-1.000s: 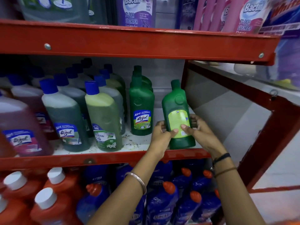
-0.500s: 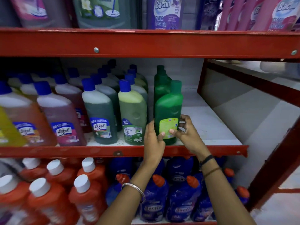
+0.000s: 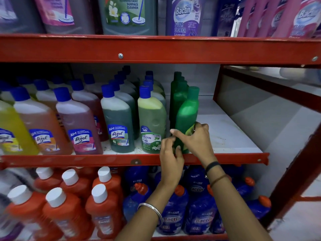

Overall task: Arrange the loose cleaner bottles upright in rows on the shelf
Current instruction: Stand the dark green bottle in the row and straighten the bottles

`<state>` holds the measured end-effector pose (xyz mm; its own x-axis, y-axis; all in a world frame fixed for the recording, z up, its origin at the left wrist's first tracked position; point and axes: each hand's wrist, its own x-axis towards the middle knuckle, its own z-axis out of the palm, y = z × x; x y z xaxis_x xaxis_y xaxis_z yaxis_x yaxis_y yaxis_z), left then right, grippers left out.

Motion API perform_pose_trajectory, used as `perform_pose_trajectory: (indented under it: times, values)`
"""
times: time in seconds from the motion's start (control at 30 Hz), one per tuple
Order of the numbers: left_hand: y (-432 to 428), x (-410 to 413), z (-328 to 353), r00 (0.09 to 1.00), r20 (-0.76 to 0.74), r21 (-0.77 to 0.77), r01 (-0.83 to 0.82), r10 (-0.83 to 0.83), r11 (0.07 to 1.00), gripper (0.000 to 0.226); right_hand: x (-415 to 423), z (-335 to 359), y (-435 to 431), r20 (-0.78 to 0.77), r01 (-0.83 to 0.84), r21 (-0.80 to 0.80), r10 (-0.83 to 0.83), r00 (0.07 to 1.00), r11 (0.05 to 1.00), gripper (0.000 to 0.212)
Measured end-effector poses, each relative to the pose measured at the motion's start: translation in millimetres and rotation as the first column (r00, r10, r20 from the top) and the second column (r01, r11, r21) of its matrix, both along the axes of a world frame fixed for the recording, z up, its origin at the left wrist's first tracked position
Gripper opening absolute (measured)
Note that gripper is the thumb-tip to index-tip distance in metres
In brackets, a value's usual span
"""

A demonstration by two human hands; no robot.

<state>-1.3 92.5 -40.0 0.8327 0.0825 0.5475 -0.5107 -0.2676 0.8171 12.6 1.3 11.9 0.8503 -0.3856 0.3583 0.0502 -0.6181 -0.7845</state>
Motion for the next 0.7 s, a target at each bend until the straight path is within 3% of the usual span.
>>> perform_pose_trajectory:
  times: [0.23,0.33,0.47,0.6,0.7]
  values:
    - [5.8,-8.9,3.5,0.979,0.027,0.139,0.196,-0.201,0.971,0.047,-1.3,8.3,-17.9,0.092,-0.179,0.177,0.165,0.982,0.968,0.032]
    - [8.7,-8.3,2.7,0.976,0.023,0.138,0.213,-0.218,0.967,0.046,-1.3,8.7,-38.8,0.106,-0.389,0.317,0.376,0.921,0.865,0.037]
    - [11.9,0.0,6.1,0.989,0.02,0.119,0.14,-0.144,0.983,0.047,5.3,4.7,-60.4,0.063,-0.486,0.363,0.5,0.864,0.795,0.046]
    - [8.5,5.9,13.2,0.994,0.022,0.186,0.106,-0.112,0.977,0.05,6.2,5.6,-64.1,0.05,-0.453,0.295,0.46,0.887,0.841,0.042]
    - [4.0,9.4,22.7,0.99,0.071,0.225,0.103,-0.121,0.969,0.053,-1.7,7.5,-53.4,0.207,-0.321,0.22,0.278,0.938,0.921,0.048]
